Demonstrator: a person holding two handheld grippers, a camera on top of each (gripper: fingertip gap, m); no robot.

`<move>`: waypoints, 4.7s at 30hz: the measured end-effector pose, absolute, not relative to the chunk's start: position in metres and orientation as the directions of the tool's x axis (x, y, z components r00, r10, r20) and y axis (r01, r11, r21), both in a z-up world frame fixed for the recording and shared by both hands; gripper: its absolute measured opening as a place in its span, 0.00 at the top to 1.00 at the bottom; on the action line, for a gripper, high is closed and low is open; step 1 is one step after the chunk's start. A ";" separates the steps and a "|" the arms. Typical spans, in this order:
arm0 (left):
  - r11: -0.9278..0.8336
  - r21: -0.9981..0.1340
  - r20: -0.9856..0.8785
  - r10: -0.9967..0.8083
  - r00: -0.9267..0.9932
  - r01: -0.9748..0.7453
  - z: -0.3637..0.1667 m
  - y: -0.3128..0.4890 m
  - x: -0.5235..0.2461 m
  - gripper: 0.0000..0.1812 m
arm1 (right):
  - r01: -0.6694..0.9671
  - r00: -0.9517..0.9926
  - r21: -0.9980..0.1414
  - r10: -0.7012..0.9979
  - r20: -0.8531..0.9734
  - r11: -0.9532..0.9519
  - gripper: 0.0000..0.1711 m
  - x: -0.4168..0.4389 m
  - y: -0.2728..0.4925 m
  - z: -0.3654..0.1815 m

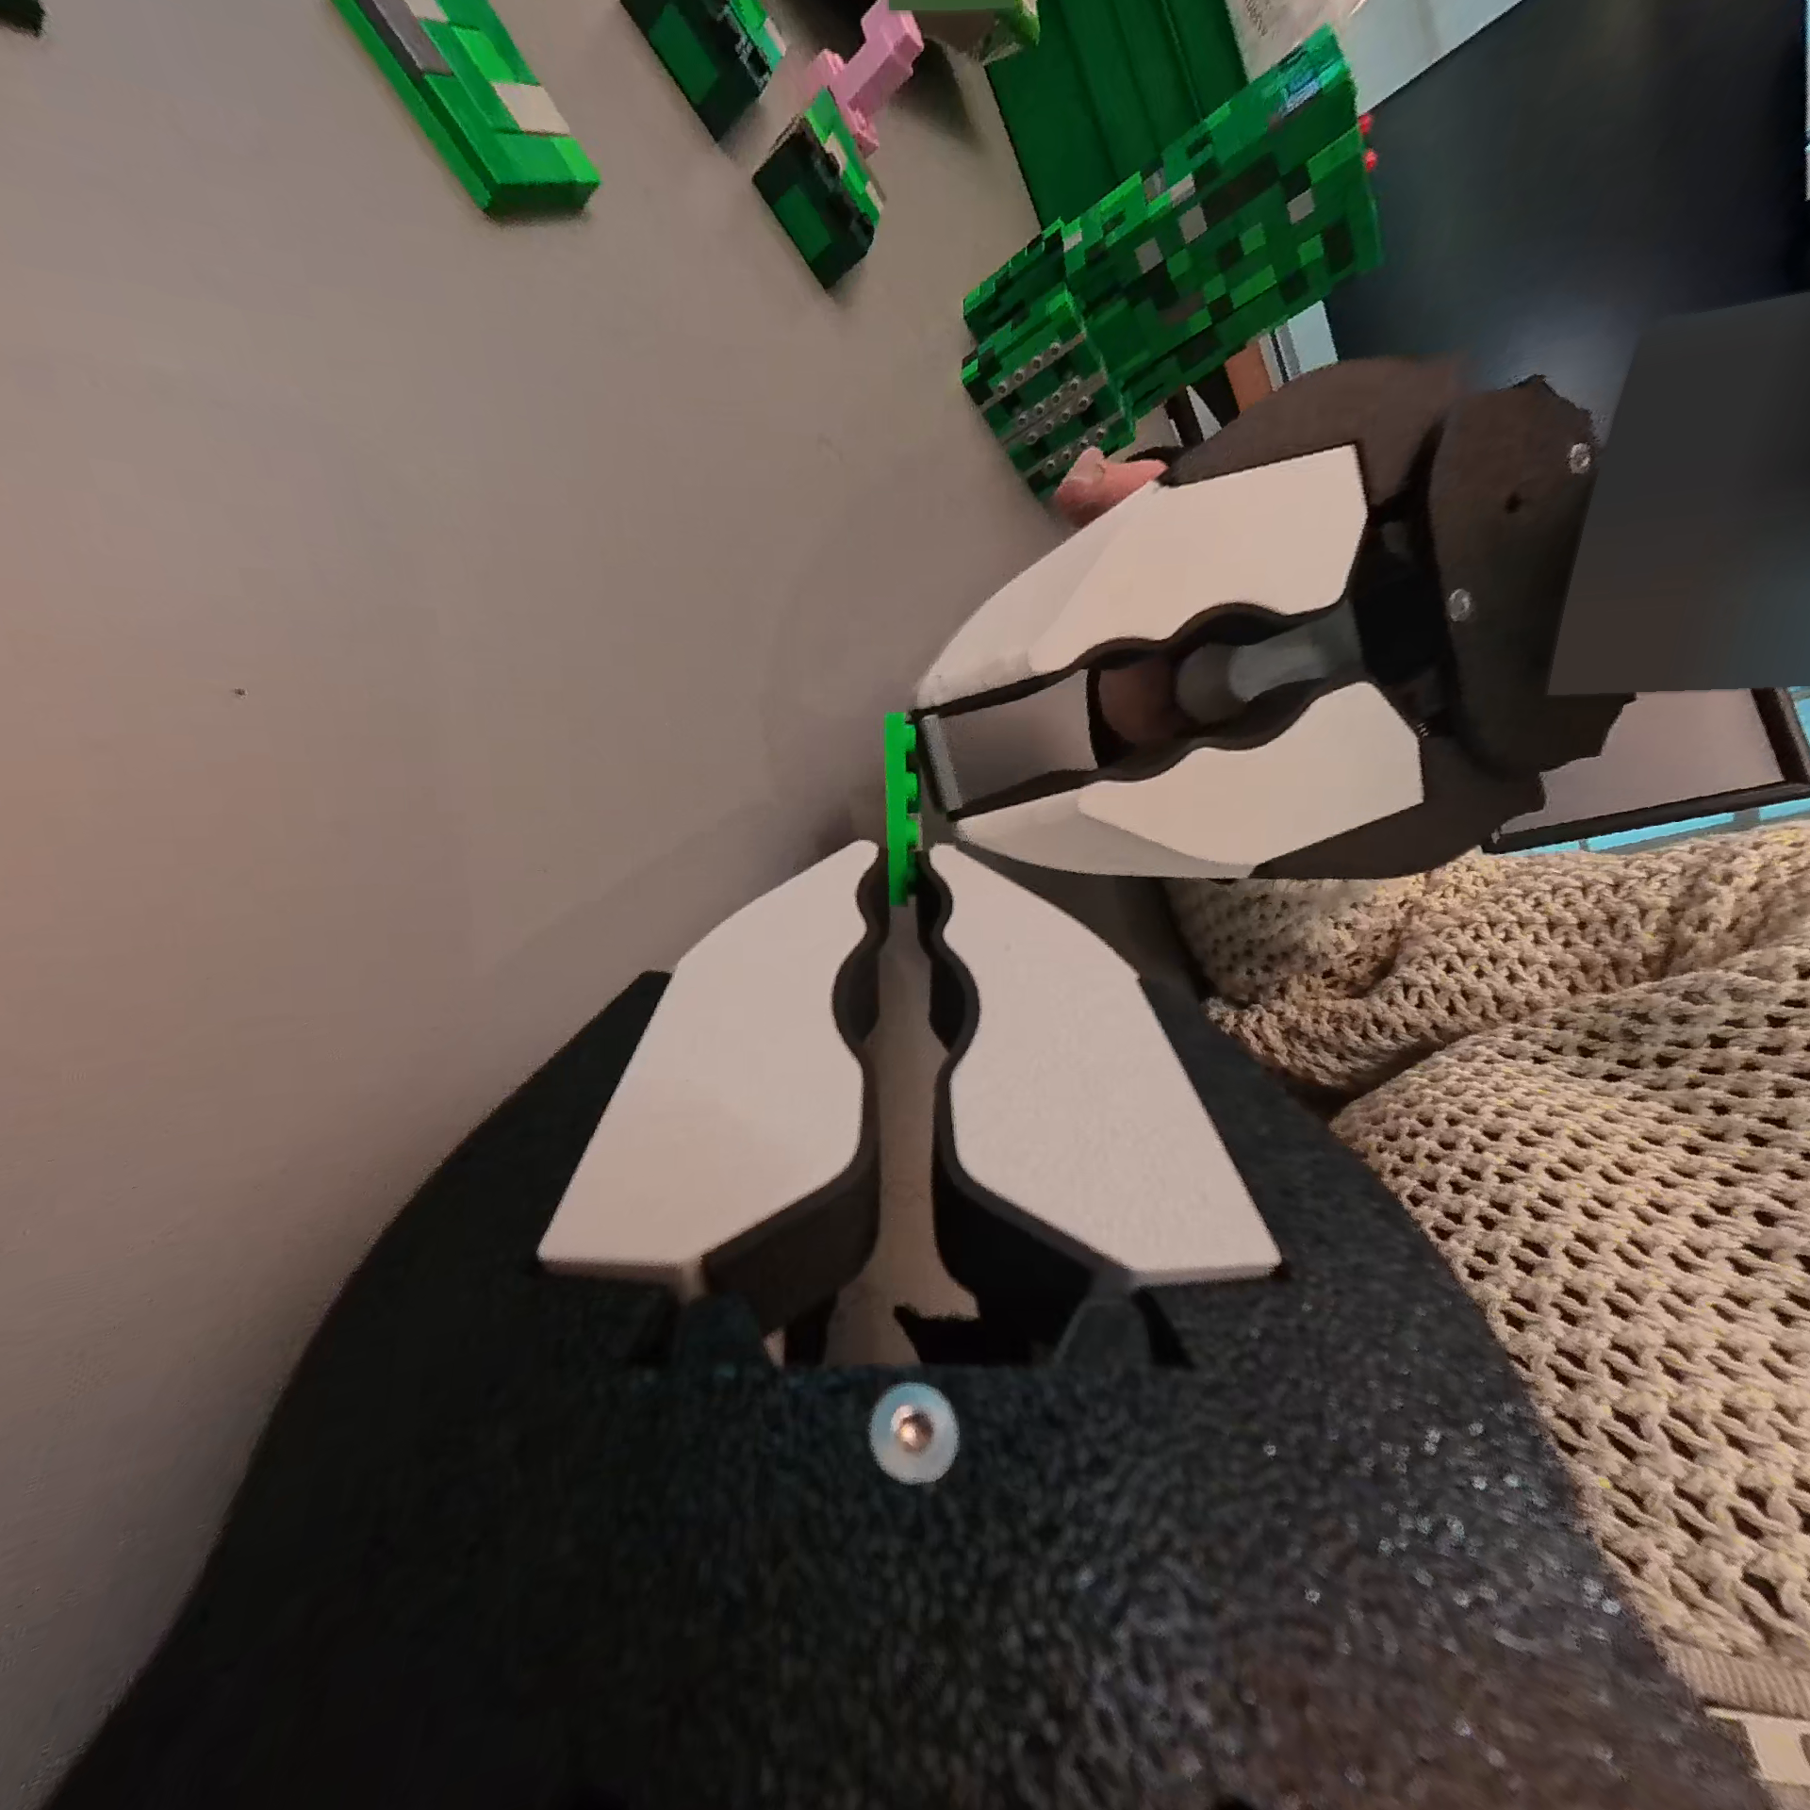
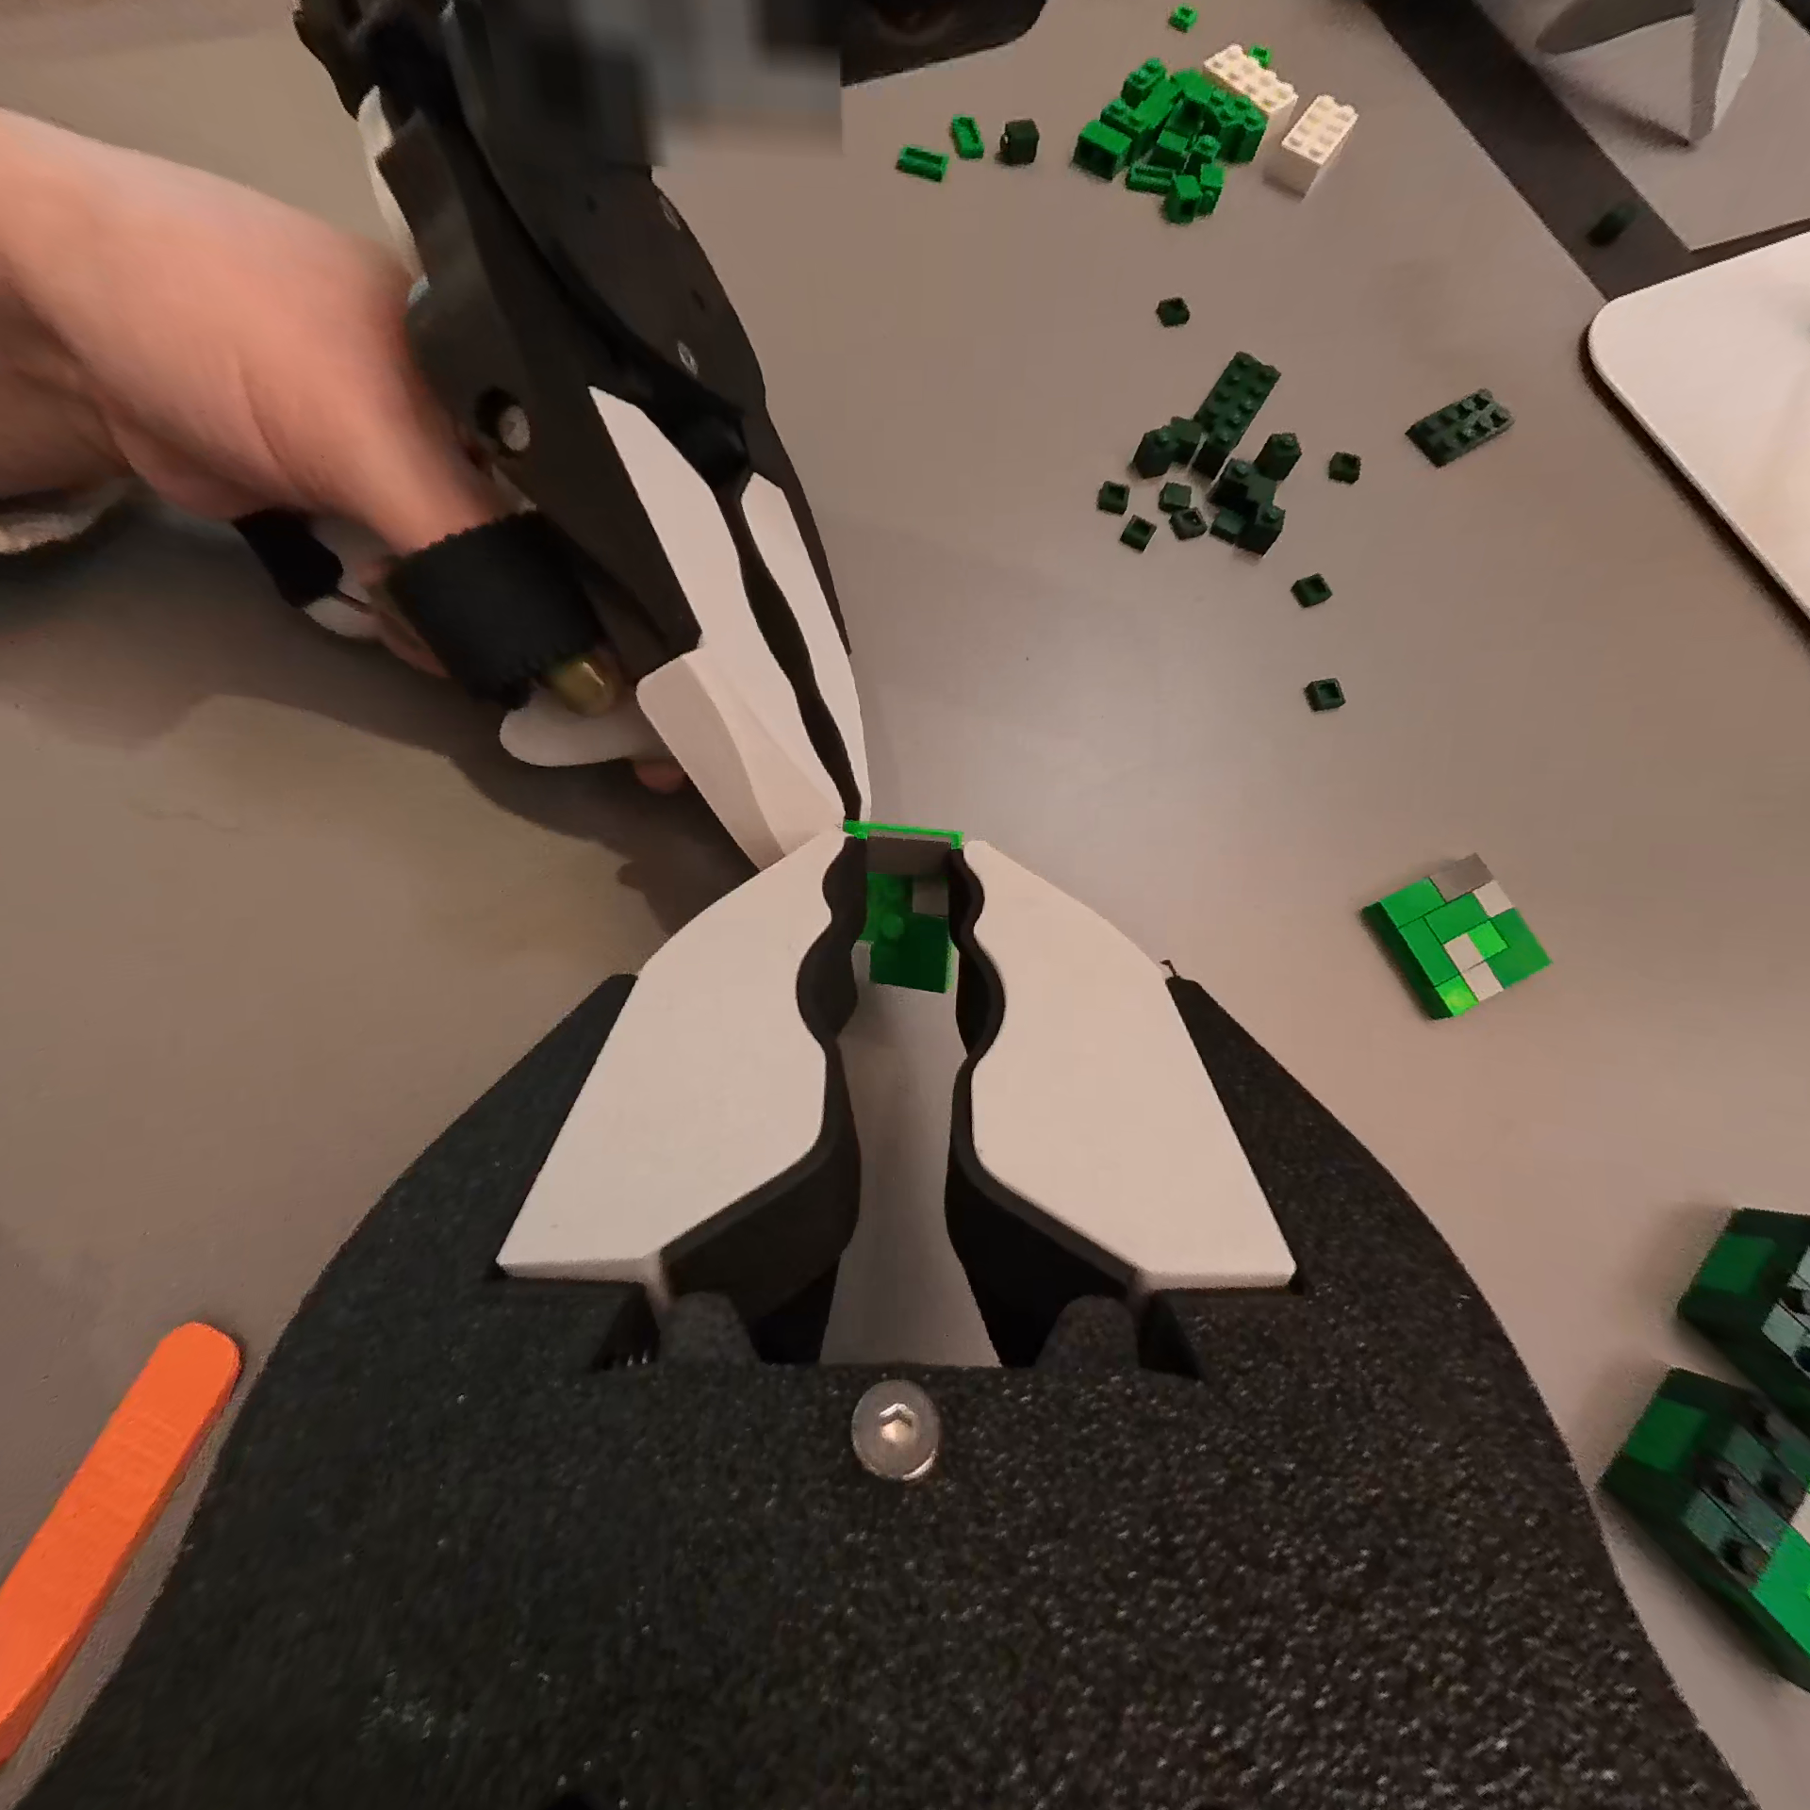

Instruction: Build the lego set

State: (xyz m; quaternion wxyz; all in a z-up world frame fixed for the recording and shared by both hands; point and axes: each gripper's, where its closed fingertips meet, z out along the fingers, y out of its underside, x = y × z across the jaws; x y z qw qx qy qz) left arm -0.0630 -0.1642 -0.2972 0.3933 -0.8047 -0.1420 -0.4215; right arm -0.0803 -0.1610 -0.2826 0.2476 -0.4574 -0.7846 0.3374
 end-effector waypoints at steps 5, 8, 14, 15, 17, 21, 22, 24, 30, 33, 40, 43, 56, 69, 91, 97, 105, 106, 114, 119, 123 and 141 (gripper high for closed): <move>-0.651 -0.515 0.789 -0.104 0.606 0.558 -0.297 -0.164 -0.063 0.98 | 0.568 -0.451 -0.755 0.891 0.045 0.326 0.91 -0.081 -0.162 -0.283; -0.652 -0.514 0.789 -0.105 0.605 0.557 -0.297 -0.164 -0.063 0.98 | 0.573 -0.447 -0.751 0.893 0.049 0.328 0.91 -0.082 -0.162 -0.284; -0.652 -0.513 0.791 -0.107 0.602 0.558 -0.297 -0.165 -0.063 0.98 | 0.572 -0.448 -0.757 0.893 0.035 0.316 0.90 -0.082 -0.162 -0.283; -0.652 -0.513 0.791 -0.108 0.602 0.558 -0.297 -0.165 -0.063 0.98 | 0.572 -0.448 -0.759 0.893 0.031 0.313 0.90 -0.082 -0.162 -0.283; -0.652 -0.513 0.793 -0.111 0.599 0.558 -0.297 -0.165 -0.063 0.98 | 0.569 -0.448 -0.764 0.894 0.022 0.304 0.89 -0.082 -0.162 -0.282; -0.656 -0.519 0.792 -0.127 0.597 0.548 -0.296 -0.166 -0.061 0.98 | 0.548 -0.483 -0.792 0.875 -0.038 0.268 0.78 -0.078 -0.159 -0.278; -0.657 -0.522 0.791 -0.135 0.597 0.543 -0.296 -0.166 -0.061 0.98 | 0.526 -0.505 -0.816 0.860 -0.074 0.238 0.76 -0.076 -0.158 -0.275; -0.661 -0.531 0.788 -0.156 0.596 0.530 -0.295 -0.168 -0.059 0.98 | 0.491 -0.552 -0.859 0.815 -0.177 0.146 0.75 -0.072 -0.155 -0.269; -0.688 -0.555 0.774 -0.218 0.595 0.469 -0.294 -0.172 -0.051 0.98 | 0.589 -0.606 -0.805 0.621 -0.498 -0.071 0.78 -0.063 -0.158 -0.274; -0.700 -0.569 0.755 -0.234 0.613 0.432 -0.296 -0.173 -0.046 0.98 | 0.596 -0.639 -0.803 0.601 -0.481 -0.009 0.81 -0.063 -0.166 -0.276; -0.704 -0.571 0.752 -0.242 0.613 0.423 -0.296 -0.174 -0.045 0.98 | 0.631 -0.655 -0.774 0.568 -0.498 0.049 0.87 -0.060 -0.176 -0.283; -0.707 -0.575 0.747 -0.247 0.618 0.413 -0.297 -0.174 -0.044 0.98 | 0.636 -0.650 -0.771 0.563 -0.510 0.036 0.88 -0.060 -0.175 -0.283; -0.594 -0.733 0.633 -0.415 0.654 0.332 -0.278 -0.170 -0.037 0.98 | 0.542 -0.705 -0.838 0.508 -0.495 -0.065 0.94 -0.054 -0.174 -0.261; -0.368 -0.929 0.254 -0.552 0.794 0.041 -0.264 -0.169 -0.026 0.98 | 0.334 -0.827 -0.941 0.498 -0.260 0.063 0.96 -0.037 -0.178 -0.244; -0.354 -0.914 0.367 -0.511 0.777 0.199 -0.254 -0.165 -0.040 0.98 | 0.412 -0.763 -0.911 0.542 -0.352 -0.012 0.83 -0.044 -0.167 -0.250; -0.338 -0.925 0.335 -0.511 0.792 0.173 -0.254 -0.164 -0.039 0.98 | 0.514 -0.736 -0.854 0.473 -0.484 -0.073 0.96 -0.040 -0.167 -0.250; -0.067 -0.902 -0.344 -0.484 0.805 -0.426 -0.260 -0.169 -0.034 0.62 | 0.792 -0.575 -0.605 0.232 -0.784 -0.083 0.96 -0.015 -0.174 -0.260; -0.050 -0.901 -0.348 -0.509 0.787 -0.430 -0.259 -0.171 -0.028 0.63 | 0.810 -0.559 -0.583 0.229 -0.797 -0.053 0.96 -0.012 -0.176 -0.265; 0.005 -0.893 -0.342 -0.657 0.672 -0.450 -0.269 -0.186 -0.002 0.74 | 0.852 -0.521 -0.522 0.167 -0.837 0.042 0.96 0.002 -0.188 -0.272; 0.015 -0.859 -0.400 -0.643 0.653 -0.512 -0.274 -0.185 -0.002 0.81 | 0.859 -0.512 -0.507 0.157 -0.845 0.071 0.96 0.006 -0.190 -0.274; 0.008 -0.858 -0.398 -0.642 0.655 -0.513 -0.274 -0.184 -0.004 0.82 | 0.858 -0.513 -0.511 0.166 -0.842 0.060 0.96 0.004 -0.190 -0.274; -0.182 -0.966 -0.118 -0.310 0.943 -0.181 -0.256 -0.175 -0.114 0.82 | 0.360 -0.656 -0.933 0.714 -0.245 0.010 0.85 -0.078 -0.138 -0.255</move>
